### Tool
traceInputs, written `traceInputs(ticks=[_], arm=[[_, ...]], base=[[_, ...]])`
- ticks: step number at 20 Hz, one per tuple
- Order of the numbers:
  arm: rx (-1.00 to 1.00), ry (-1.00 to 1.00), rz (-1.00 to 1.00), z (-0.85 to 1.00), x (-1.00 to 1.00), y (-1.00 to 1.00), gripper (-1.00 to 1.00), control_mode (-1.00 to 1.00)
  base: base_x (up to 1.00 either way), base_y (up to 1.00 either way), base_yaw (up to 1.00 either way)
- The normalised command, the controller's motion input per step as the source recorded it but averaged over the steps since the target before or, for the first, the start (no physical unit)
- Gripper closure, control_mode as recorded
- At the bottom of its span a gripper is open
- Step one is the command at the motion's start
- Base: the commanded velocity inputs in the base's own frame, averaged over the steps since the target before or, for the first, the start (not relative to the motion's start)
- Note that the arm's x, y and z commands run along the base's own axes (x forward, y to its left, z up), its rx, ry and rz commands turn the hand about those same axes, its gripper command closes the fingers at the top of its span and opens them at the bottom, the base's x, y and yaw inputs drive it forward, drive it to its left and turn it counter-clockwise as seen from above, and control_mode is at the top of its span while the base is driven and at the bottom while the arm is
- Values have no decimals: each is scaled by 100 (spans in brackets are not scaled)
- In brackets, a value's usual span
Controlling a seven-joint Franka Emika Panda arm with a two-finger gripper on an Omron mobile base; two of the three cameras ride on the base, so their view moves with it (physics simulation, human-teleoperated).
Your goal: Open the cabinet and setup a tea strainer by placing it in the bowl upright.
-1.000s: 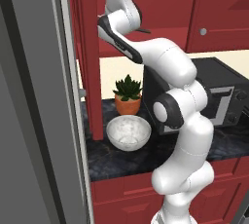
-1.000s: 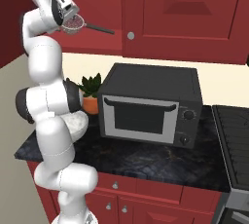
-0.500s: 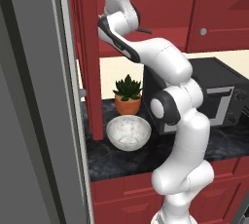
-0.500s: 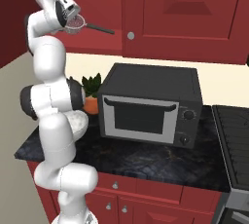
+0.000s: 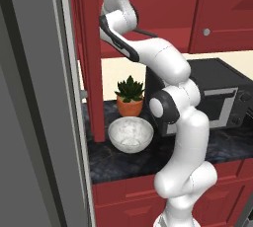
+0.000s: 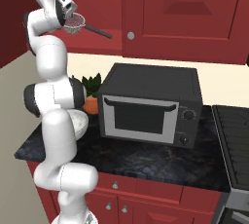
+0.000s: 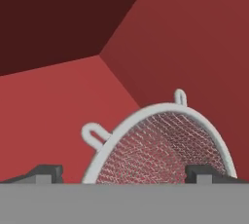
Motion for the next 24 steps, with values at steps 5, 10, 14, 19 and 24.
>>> traceInputs(ticks=[5,10,14,19,24], arm=[[0,2,4,-6,5,18,100,-100],[0,0,0,-2,1,10,100,-100],[0,0,0,0,0,1,100,-100],[0,0,0,0,0,0,100,-100],[0,0,-2,0,-1,0,100,-100]], base=[[0,0,0],[0,0,0],[0,0,0],[0,0,0],[0,0,0]])
